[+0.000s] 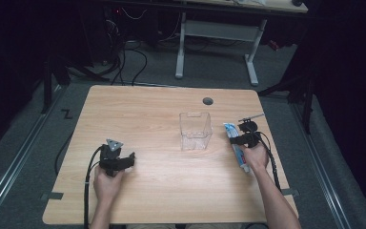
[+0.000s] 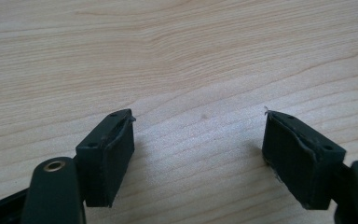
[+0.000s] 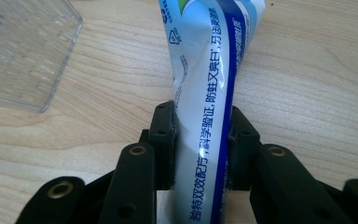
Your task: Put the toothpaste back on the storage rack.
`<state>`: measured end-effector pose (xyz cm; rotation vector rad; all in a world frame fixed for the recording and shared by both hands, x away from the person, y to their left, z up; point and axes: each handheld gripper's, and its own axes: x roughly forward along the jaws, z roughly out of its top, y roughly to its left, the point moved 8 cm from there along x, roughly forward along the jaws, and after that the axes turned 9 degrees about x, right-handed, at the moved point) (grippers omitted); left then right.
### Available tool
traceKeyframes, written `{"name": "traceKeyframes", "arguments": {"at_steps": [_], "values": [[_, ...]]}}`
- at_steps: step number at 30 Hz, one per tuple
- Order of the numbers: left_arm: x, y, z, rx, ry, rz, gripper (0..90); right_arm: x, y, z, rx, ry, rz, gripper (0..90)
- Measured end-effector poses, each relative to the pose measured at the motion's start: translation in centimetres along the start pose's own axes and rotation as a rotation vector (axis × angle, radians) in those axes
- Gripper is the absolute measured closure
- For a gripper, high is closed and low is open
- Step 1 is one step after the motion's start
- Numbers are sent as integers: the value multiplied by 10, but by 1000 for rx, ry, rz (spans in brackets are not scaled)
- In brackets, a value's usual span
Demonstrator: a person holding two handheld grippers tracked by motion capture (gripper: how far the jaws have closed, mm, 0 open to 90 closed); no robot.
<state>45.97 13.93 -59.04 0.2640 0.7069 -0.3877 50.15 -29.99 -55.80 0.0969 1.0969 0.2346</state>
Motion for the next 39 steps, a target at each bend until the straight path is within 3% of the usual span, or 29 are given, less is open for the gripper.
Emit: {"name": "traceKeyframes", "arguments": {"at_steps": [20, 39], "values": [[0, 0, 0, 0, 0, 0, 253, -39, 22, -1, -110, -94, 71, 695], [0, 0, 0, 0, 0, 0, 252, -64, 34, -7, -147, -150, 137, 696]]}}
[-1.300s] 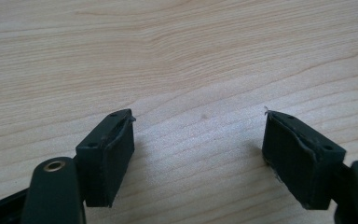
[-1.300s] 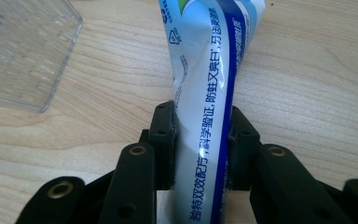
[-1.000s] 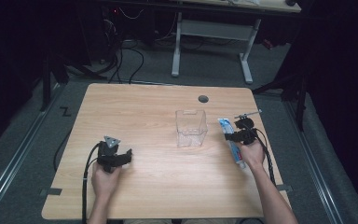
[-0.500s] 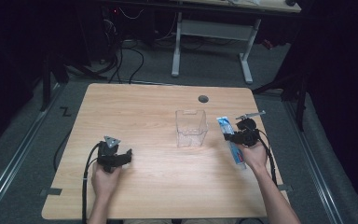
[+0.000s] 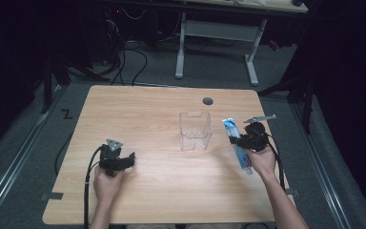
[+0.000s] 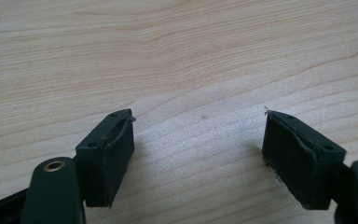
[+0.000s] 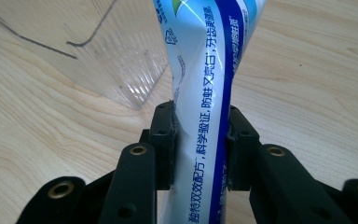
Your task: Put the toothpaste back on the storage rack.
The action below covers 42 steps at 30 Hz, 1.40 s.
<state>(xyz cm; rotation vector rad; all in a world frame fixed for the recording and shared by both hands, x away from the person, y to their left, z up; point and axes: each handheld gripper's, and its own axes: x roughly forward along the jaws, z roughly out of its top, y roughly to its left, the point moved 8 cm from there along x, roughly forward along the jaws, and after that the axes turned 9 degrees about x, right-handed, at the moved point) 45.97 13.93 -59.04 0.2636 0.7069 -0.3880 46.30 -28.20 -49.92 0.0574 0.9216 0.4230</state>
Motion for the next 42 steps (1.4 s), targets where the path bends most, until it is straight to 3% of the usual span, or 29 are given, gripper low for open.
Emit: {"name": "traceKeyframes", "arguments": {"at_steps": [17, 42], "values": [[0, 0, 0, 0, 0, 0, 252, -15, 17, 5, -42, -59, 45, 695], [0, 0, 0, 1, 1, -1, 251, -34, 58, 27, -128, -123, 120, 696]]}}
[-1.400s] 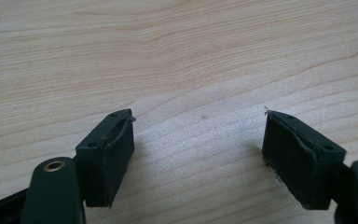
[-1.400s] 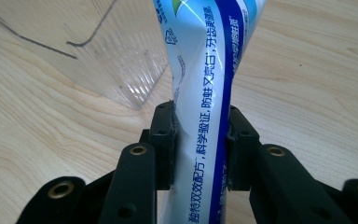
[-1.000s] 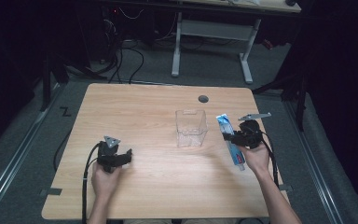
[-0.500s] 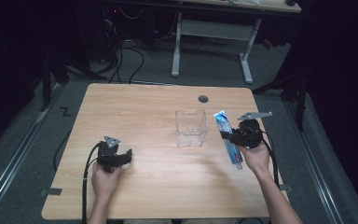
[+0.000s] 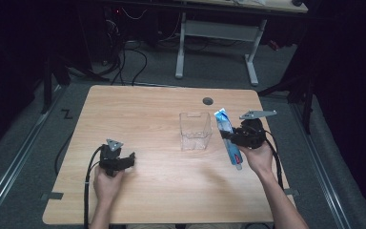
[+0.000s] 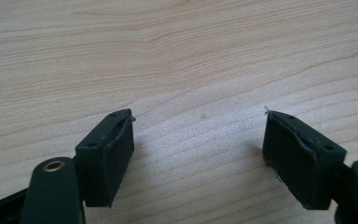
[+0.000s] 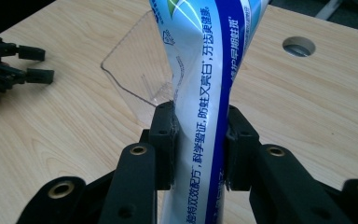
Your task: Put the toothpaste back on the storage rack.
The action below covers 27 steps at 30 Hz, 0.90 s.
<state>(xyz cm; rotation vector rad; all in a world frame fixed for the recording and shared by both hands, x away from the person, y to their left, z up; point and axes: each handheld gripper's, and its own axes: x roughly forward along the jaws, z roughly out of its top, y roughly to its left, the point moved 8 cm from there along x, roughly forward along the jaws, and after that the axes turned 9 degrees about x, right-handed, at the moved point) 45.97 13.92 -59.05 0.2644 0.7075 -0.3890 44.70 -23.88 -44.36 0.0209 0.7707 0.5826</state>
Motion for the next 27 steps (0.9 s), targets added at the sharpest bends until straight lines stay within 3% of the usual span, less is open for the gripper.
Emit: {"name": "traceKeyframes", "arguments": {"at_steps": [27], "values": [[0, 0, 0, 2, 0, 0, 250, 5, 27, 26, -48, -34, 55, 695]]}}
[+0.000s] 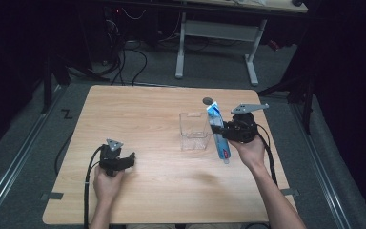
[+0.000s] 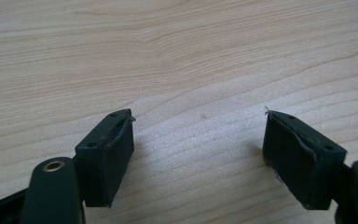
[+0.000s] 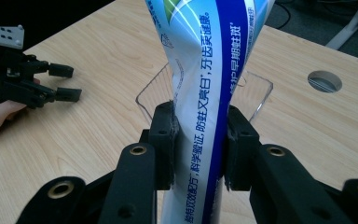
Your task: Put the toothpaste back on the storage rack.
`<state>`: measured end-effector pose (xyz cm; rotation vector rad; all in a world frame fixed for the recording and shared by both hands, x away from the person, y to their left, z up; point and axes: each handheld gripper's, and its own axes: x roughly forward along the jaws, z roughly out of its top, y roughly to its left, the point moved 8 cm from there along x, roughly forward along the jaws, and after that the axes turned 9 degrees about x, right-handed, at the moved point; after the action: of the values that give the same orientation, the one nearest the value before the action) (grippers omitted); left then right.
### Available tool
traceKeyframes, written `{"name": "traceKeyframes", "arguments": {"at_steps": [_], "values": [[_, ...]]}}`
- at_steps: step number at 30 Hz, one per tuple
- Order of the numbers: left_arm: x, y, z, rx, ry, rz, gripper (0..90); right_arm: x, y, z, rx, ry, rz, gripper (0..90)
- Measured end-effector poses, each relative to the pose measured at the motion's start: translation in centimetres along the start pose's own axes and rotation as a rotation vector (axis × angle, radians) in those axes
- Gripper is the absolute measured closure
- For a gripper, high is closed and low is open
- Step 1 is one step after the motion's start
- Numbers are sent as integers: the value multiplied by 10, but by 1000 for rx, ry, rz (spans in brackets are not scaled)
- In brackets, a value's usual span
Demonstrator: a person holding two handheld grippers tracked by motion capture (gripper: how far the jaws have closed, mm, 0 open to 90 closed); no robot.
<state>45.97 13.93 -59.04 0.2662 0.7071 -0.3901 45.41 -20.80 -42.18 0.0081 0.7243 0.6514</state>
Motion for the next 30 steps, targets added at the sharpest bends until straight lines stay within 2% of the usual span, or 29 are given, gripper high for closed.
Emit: {"name": "traceKeyframes", "arguments": {"at_steps": [30], "values": [[0, 0, 0, 1, 0, -1, 247, 12, 13, 30, -11, -38, 31, 698]]}}
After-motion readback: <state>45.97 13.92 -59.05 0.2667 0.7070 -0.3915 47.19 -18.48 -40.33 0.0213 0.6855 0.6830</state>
